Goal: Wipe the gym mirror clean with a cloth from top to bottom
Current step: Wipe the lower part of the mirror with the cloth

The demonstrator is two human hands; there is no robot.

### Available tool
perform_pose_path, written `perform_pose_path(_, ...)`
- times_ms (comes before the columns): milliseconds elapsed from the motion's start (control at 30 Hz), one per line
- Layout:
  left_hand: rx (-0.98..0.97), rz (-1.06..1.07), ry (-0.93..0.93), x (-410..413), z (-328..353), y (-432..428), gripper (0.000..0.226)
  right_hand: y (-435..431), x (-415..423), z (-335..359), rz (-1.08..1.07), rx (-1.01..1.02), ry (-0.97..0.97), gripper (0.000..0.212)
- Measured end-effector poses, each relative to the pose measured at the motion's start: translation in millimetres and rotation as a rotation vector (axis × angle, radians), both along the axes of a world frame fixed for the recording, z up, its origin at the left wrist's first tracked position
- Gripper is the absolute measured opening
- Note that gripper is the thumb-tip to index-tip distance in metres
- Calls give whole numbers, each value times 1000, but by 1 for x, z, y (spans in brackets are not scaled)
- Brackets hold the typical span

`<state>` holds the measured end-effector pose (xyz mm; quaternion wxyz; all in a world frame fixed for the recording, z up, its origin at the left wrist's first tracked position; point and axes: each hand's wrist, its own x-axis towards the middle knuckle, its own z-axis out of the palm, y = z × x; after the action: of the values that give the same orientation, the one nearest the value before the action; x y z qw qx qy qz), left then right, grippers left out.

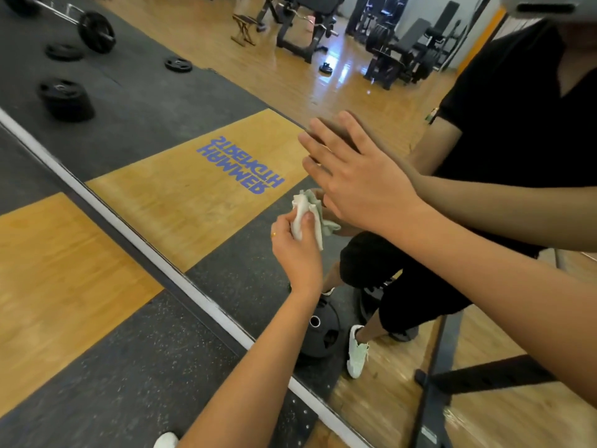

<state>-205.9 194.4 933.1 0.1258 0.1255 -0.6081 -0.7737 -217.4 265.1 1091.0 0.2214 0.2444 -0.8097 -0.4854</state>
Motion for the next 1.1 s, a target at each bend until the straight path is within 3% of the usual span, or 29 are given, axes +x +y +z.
perform_pose_path(67, 24, -5, -29, -2, -7, -1, 4, -1, 1, 1, -25, 10, -9, 58)
perform_pose_path(600, 42, -124, -24, -14, -32, -16, 11, -4, 4, 5, -92, 57, -5, 56)
perform_pose_path(733, 32, -106, -46, -12, -30, -16, 13, -5, 12, 8, -82, -90, -105, 60)
perform_pose_path(1000, -28, -51, -8, 18, -26, -2, 38, 60, 120, 13, -79, -224, -141, 47)
perform_pose_path(1100, 9, -84, 82, 50, -18, 21, 38, 91, 153, 18, -108, -217, -115, 52)
